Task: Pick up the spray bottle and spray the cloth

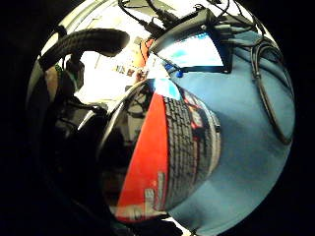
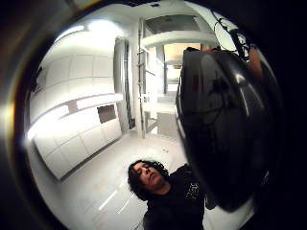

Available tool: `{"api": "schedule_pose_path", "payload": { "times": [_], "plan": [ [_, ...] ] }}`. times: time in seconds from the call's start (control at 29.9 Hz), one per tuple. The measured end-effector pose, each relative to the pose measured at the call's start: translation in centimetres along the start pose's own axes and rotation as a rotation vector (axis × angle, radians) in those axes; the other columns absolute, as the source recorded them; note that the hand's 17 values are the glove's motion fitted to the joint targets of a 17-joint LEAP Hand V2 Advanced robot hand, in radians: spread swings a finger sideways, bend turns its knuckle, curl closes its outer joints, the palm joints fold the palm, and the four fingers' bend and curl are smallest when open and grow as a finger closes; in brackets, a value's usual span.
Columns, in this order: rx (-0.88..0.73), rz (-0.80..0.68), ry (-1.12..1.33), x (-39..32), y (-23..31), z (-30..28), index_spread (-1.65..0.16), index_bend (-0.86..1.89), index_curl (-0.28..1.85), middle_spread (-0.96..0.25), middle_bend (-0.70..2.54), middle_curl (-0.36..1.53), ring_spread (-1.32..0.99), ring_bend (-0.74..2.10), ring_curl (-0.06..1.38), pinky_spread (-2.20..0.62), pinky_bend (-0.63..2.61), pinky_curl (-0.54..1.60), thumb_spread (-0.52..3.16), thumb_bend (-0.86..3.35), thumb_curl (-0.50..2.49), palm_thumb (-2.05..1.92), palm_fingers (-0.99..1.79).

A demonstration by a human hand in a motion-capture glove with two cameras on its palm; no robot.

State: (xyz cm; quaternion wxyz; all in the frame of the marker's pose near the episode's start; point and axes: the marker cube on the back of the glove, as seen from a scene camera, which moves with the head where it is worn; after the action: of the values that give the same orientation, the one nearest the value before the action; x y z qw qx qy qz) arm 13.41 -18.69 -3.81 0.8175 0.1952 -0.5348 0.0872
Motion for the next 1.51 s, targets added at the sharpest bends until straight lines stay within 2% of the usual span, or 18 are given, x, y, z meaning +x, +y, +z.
{"api": "schedule_pose_path", "payload": {
  "times": [0.13,0.27,0.7,0.9,1.04,1.21,1.51],
  "plan": [
    [0.054,-0.042,0.061,0.2,-0.4,0.1,-0.26,0.23,0.44,-0.1,0.42,0.46,-0.16,0.43,0.39,-0.13,0.27,0.32,0.64,-0.01,0.54,1.02,1.37],
    [0.079,-0.075,0.128,-0.1,-0.8,0.1,-0.27,0.26,0.47,-0.12,0.5,0.49,-0.19,0.51,0.43,-0.2,0.28,0.35,0.56,-0.02,0.57,1.01,1.43],
    [0.116,-0.101,0.161,-0.3,-1.0,0.0,-0.28,0.36,0.55,-0.15,0.63,0.55,-0.22,0.62,0.49,-0.28,0.37,0.42,0.4,-0.02,0.65,1.0,1.39],
    [0.056,-0.07,0.164,-1.2,-0.5,0.1,-0.28,0.38,0.58,-0.15,0.65,0.57,-0.23,0.64,0.51,-0.29,0.4,0.43,0.37,-0.02,0.69,0.99,1.36],
    [0.003,-0.051,0.249,-3.4,0.7,0.5,-0.28,0.38,0.59,-0.15,0.66,0.57,-0.22,0.65,0.51,-0.29,0.4,0.44,0.36,-0.01,0.71,1.0,1.33],
    [-0.136,0.066,0.405,-6.0,2.3,1.4,-0.27,0.38,0.61,-0.14,0.67,0.58,-0.22,0.66,0.52,-0.28,0.41,0.45,0.35,-0.01,0.73,1.01,1.32],
    [-0.391,0.403,0.545,-7.6,1.7,4.5,-0.27,0.37,0.63,-0.14,0.67,0.58,-0.21,0.66,0.52,-0.27,0.42,0.45,0.34,-0.02,0.76,1.01,1.31]
  ]
}}
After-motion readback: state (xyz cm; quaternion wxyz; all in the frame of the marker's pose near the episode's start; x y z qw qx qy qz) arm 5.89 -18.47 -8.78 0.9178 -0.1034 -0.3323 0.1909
